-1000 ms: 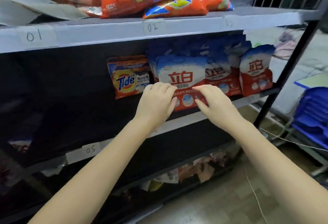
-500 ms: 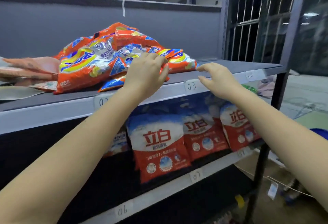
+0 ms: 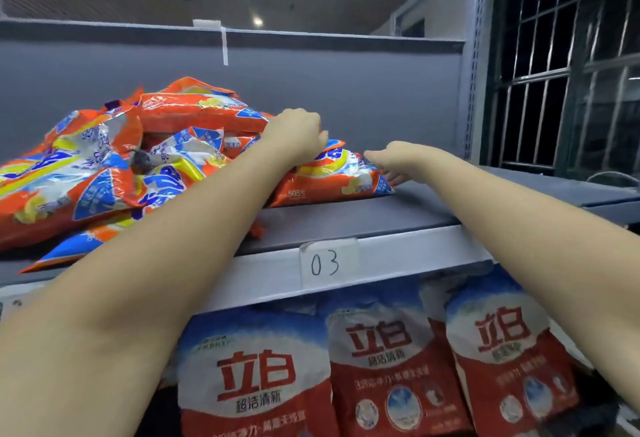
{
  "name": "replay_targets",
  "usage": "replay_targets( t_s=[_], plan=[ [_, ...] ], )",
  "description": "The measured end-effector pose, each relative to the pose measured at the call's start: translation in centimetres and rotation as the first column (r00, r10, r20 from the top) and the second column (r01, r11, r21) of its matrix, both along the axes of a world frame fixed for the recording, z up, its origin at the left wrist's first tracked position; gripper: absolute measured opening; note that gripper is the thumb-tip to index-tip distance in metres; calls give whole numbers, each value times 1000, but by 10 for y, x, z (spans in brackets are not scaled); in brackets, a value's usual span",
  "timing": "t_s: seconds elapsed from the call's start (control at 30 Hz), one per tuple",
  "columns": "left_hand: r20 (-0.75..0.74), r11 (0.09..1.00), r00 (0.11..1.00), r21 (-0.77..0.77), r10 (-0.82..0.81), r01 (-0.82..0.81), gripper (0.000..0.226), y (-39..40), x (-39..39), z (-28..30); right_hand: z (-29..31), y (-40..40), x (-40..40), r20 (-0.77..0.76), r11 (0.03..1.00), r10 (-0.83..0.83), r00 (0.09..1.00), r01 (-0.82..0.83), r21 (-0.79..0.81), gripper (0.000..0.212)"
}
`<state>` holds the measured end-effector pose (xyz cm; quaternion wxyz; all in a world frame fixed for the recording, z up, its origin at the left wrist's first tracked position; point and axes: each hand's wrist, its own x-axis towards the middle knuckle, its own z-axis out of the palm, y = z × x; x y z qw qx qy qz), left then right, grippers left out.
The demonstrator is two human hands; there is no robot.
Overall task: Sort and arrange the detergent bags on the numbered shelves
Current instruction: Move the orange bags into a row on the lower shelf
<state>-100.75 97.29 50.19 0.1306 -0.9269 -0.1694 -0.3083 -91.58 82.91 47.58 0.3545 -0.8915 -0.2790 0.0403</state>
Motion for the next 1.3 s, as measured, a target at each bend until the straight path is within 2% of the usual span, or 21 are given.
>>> replay_targets(
  t_s=[0.13,0.2,0.27,0.4,0.5,0.57,0.63,0.73,0.87,0.93,1.03,1.17,1.2,1.23,1.3],
  plan=[
    [-10,994,997,89,70,-69,41,11,23,-11,1,21,15,-181,997,72,981,-68,30,43],
    [5,996,998,74,56,-56,41,13,29,-15,-1,29,30,-248,993,114,962,-107,41,57],
    [16,999,999,40,36,-37,41,13,32,-16,-2,32,39,-253,990,140,957,-134,42,62],
    [18,1000,1000,9,22,-22,41,17,33,-16,-5,30,46,-211,970,190,959,-150,191,44],
    [22,1000,1000,-9,16,-16,40,18,32,-15,-5,25,42,-324,906,343,882,-219,362,36],
    [25,999,1000,-31,13,-13,39,17,31,-15,-7,24,37,-391,878,406,826,-234,417,33],
    [26,999,1000,-49,6,-5,38,15,29,-16,-8,23,32,-391,875,397,830,-214,434,27],
    [34,997,999,-74,-10,12,38,14,27,-17,-7,23,27,-358,869,336,871,-140,474,15],
    [60,988,998,-148,-22,31,40,15,25,-18,2,18,26,-224,806,259,940,-82,586,20],
    [97,975,994,-213,-40,60,44,14,23,-17,4,8,28,-118,760,243,963,-113,640,22],
    [140,926,988,-358,-70,116,55,12,24,-10,1,-16,25,75,670,215,974,-203,714,15],
    [124,863,987,-481,-105,152,66,4,22,-7,-12,-48,16,290,519,176,941,-339,785,24],
    [128,813,981,-548,-147,194,61,-1,20,-6,-14,-54,13,306,464,185,934,-358,811,25],
    [166,691,960,-667,-227,278,57,-8,16,-6,-16,-60,9,315,404,200,928,-371,836,24],
    [343,210,856,-871,-388,444,47,-23,8,-2,-16,-69,-2,320,292,249,914,-386,875,21]
  ],
)
